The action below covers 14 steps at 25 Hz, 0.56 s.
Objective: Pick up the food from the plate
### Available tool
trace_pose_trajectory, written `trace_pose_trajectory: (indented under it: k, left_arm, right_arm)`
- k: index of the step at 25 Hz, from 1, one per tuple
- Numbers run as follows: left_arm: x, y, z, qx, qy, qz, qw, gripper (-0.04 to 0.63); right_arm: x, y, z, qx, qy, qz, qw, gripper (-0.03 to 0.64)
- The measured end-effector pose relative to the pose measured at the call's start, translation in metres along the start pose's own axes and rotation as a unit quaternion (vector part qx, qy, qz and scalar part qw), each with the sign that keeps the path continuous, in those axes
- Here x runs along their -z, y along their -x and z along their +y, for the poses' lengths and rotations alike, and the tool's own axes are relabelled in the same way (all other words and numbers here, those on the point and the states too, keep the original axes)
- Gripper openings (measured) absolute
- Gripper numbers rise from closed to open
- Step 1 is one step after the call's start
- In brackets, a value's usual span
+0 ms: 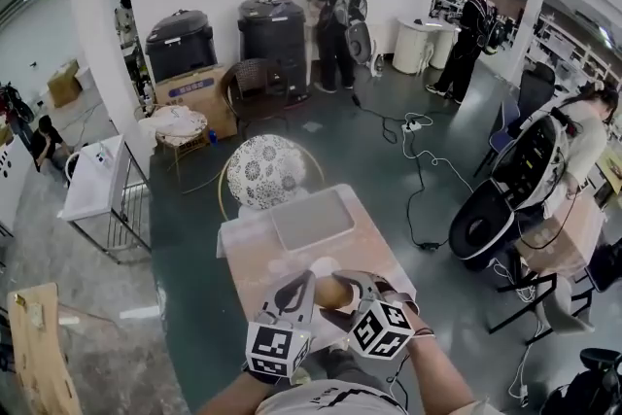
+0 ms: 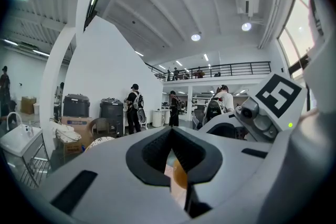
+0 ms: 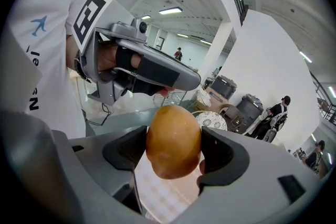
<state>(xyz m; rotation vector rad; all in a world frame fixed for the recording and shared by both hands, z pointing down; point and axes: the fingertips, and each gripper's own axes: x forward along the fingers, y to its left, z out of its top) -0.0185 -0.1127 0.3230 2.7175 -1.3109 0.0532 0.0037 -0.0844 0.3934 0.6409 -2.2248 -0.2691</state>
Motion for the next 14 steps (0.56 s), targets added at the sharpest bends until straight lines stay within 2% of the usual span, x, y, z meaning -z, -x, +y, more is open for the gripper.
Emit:
trace_pose_trajectory:
  k: [8, 14]
  left_arm:
    - [-0.006, 0.000, -0.006, -0.001, -0.002, -0.010, 0.9999, 0.006]
    - [0.009, -0.003, 0.000, -0.003, 0.006, 0.003, 1.0000, 0.006]
  right_arm:
    - [0.002, 0.009, -0.003, 0.011, -0.004, -0.001, 1.000, 0.298]
    - [0.008, -0.004, 0.004, 0.001, -0.012, 0.004, 1.000, 0.298]
